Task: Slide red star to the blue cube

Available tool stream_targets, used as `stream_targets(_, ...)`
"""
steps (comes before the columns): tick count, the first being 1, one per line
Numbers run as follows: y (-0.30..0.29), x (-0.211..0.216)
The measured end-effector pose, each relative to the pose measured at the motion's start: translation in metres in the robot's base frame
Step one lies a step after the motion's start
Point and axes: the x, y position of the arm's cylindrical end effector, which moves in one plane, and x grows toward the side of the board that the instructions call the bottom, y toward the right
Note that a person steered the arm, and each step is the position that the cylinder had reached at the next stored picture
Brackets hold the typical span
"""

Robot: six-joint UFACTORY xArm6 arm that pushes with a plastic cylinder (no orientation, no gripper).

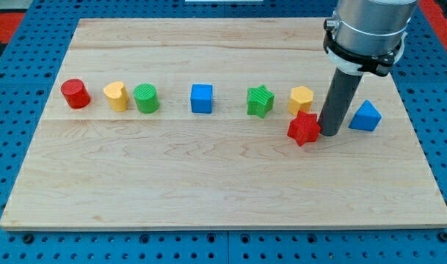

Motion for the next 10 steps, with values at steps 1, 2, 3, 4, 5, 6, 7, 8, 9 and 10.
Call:
stream_targets(1, 0.0, 0.008)
stream_targets(2, -0.018, 0.009)
stream_targets(3, -0.048, 0.009)
stream_targets(4, -0.048, 0.009)
stream_targets(5, -0.024, 0.009)
stream_targets(6, -0.028, 0.005)
stream_targets(7, -0.07, -0.004)
stream_targets(8, -0.129, -0.012)
stream_targets(9, -0.168, -0.015)
stream_targets(10, -0.172, -0.015)
